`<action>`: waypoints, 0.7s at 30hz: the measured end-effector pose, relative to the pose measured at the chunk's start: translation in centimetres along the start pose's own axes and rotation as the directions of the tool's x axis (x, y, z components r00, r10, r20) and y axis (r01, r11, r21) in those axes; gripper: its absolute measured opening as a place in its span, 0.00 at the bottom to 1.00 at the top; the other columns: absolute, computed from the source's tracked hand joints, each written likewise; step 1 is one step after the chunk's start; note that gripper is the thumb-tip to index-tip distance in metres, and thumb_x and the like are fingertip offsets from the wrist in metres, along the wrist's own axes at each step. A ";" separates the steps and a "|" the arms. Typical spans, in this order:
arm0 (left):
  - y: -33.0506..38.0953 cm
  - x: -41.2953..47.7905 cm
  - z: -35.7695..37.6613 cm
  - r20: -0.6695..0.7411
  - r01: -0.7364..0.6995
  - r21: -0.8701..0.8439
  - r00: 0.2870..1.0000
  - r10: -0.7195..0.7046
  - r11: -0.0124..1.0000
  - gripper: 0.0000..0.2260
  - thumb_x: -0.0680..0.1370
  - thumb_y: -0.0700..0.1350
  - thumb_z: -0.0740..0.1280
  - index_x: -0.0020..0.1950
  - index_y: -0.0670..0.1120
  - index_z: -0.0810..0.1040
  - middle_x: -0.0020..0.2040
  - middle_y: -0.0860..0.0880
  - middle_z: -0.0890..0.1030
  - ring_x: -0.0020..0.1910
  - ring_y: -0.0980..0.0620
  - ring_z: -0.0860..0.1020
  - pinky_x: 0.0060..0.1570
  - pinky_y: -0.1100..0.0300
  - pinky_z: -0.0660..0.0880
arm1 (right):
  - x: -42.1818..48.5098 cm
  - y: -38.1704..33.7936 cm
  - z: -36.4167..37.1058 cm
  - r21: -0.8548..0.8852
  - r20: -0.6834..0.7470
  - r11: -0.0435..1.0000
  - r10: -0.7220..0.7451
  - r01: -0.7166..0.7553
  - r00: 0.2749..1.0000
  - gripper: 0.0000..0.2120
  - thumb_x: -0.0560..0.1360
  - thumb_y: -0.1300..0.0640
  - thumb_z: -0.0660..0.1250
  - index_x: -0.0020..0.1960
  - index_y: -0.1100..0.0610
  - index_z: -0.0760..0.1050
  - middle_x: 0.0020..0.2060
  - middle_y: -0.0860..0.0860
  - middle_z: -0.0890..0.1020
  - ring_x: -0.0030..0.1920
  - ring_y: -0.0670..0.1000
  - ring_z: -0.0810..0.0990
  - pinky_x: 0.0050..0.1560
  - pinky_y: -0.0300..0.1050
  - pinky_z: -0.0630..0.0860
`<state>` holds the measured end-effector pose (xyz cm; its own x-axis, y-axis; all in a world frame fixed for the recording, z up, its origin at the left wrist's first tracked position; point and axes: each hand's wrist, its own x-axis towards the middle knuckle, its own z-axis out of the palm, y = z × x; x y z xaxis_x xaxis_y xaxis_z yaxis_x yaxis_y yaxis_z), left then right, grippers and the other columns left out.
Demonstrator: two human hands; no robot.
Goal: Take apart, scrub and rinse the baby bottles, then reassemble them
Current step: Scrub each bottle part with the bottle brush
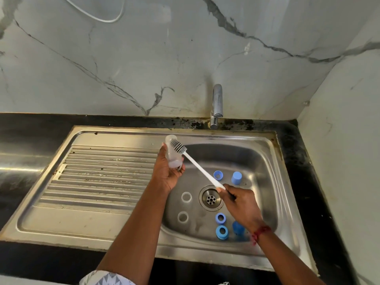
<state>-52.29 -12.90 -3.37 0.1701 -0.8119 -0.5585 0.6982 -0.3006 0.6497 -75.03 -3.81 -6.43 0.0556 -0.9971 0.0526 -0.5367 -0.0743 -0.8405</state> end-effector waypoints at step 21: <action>-0.1 -0.6 1.0 0.057 0.050 -0.056 0.997 -0.046 0.997 0.26 0.79 0.62 0.63 0.64 0.41 0.74 0.47 0.40 0.81 0.42 0.48 0.80 0.37 0.58 0.80 | 3.4 2.0 -1.6 -0.038 -0.013 0.988 -0.151 0.151 0.988 0.07 0.79 0.49 0.67 0.44 0.47 0.82 0.23 0.44 0.70 0.24 0.44 0.68 0.30 0.31 0.64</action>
<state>-53.16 -12.84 -2.62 0.0975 -0.8244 -0.5575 0.7438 -0.3118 0.5912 -77.29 -7.39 -7.03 0.1253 -0.9745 0.1860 -0.5541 -0.2243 -0.8017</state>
